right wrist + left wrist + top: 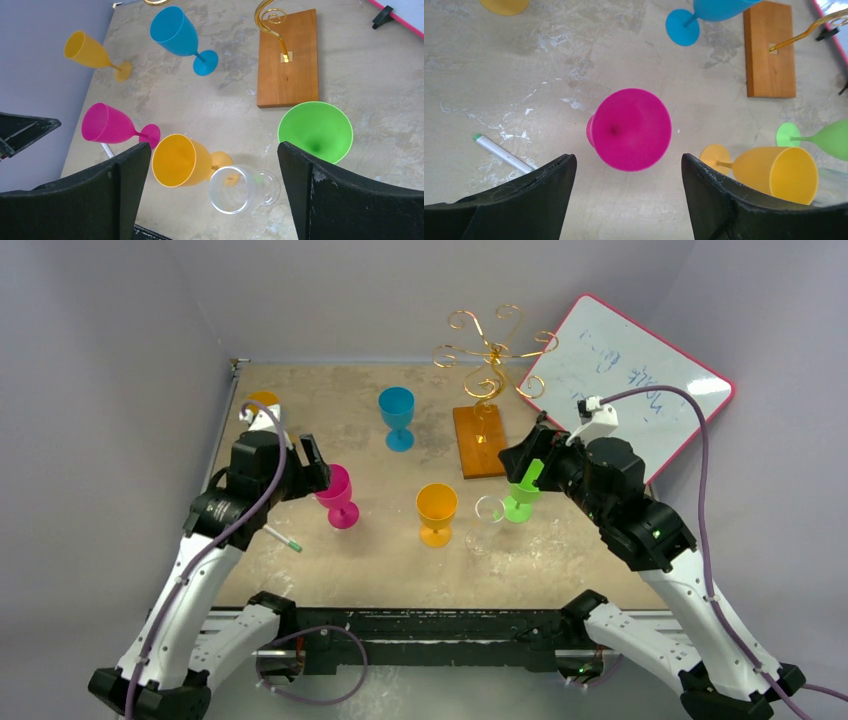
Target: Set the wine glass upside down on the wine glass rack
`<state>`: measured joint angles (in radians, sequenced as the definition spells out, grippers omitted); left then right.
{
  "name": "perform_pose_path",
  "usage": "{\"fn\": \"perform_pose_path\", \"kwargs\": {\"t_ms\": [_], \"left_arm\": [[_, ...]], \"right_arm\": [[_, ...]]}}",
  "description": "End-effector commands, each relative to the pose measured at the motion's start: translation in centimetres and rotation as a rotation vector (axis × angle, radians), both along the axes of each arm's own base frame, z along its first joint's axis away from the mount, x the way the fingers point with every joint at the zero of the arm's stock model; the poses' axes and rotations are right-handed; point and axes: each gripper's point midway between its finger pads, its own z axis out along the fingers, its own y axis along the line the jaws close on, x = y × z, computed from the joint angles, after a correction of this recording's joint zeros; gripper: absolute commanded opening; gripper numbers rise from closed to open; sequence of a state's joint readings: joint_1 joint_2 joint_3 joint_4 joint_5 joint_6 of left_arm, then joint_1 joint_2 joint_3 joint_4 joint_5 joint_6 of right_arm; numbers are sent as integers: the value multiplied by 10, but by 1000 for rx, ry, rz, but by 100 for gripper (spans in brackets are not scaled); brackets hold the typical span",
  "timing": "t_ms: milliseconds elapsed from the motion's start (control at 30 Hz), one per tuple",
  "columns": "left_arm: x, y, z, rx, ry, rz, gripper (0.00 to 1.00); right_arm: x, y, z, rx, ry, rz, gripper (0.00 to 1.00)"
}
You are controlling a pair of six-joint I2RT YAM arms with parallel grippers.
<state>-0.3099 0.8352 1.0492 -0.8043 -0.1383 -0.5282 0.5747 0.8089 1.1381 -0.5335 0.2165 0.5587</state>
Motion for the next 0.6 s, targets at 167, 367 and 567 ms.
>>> {"fn": "perform_pose_path", "kwargs": {"t_ms": [167,367,567], "left_arm": [[21,-13,-24,77,104,-92,52],[32,-22,-29,64,133,-111,49],[36,-19,-37,80,147,-88,48]], "right_arm": [[8,1,-3,-82,-41,35,97],[11,6,-10,-110,-35,64,94],[14,10,-10,-129,-41,89,92]]}}
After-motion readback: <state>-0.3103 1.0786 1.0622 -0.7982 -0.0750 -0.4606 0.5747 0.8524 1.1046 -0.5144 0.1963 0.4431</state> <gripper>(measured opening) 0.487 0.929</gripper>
